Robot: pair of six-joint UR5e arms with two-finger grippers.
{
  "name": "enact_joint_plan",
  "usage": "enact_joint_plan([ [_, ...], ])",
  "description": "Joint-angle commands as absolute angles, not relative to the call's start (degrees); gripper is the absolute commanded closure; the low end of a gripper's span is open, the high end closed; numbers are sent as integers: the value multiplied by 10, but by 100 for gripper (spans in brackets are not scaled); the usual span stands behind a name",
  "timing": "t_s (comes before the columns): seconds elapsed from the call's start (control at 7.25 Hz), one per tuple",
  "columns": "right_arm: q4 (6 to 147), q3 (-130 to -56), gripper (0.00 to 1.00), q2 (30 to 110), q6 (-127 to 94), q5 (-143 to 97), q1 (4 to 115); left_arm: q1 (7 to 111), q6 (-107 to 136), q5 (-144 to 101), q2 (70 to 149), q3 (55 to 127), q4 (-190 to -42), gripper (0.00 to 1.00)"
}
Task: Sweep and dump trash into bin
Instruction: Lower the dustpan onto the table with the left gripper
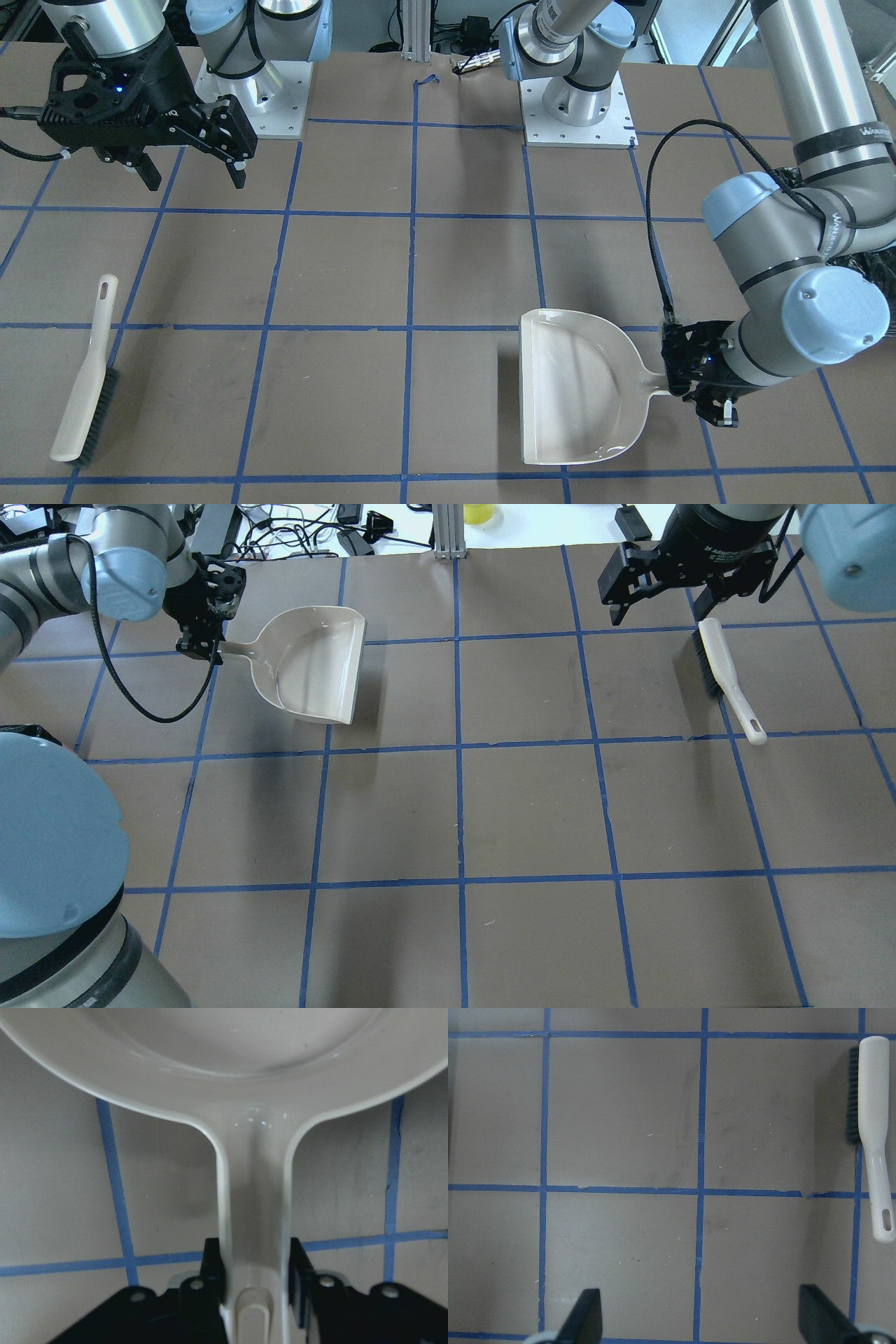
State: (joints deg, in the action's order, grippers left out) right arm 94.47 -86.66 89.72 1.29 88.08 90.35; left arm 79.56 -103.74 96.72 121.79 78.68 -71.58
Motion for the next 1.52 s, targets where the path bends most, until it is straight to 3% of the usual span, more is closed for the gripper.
enact_joint_plan([
  [0.0, 945, -867, 0, 896, 13, 881, 904, 816, -1006, 979, 1236, 789, -714, 99],
  [0.14, 945, -867, 0, 896, 13, 881, 904, 817, -1005, 979, 1239, 787, -713, 98],
  [0.28, 945, -867, 0, 896, 13, 881, 904, 817, -1006, 979, 1242, 794, -702, 89],
  [0.41, 948, -869, 0, 896, 14, 882, 904, 817, -1008, 979, 1244, 794, -691, 89],
  [0.83, 956, -869, 0, 893, 11, 881, 904, 817, -1008, 979, 1247, 801, -670, 36],
  [1.1, 956, -869, 0, 893, 9, 880, 904, 818, -1007, 980, 1247, 800, -669, 30],
  [1.38, 955, -869, 0, 893, 9, 880, 904, 839, -991, 973, 1215, 775, -702, 31],
])
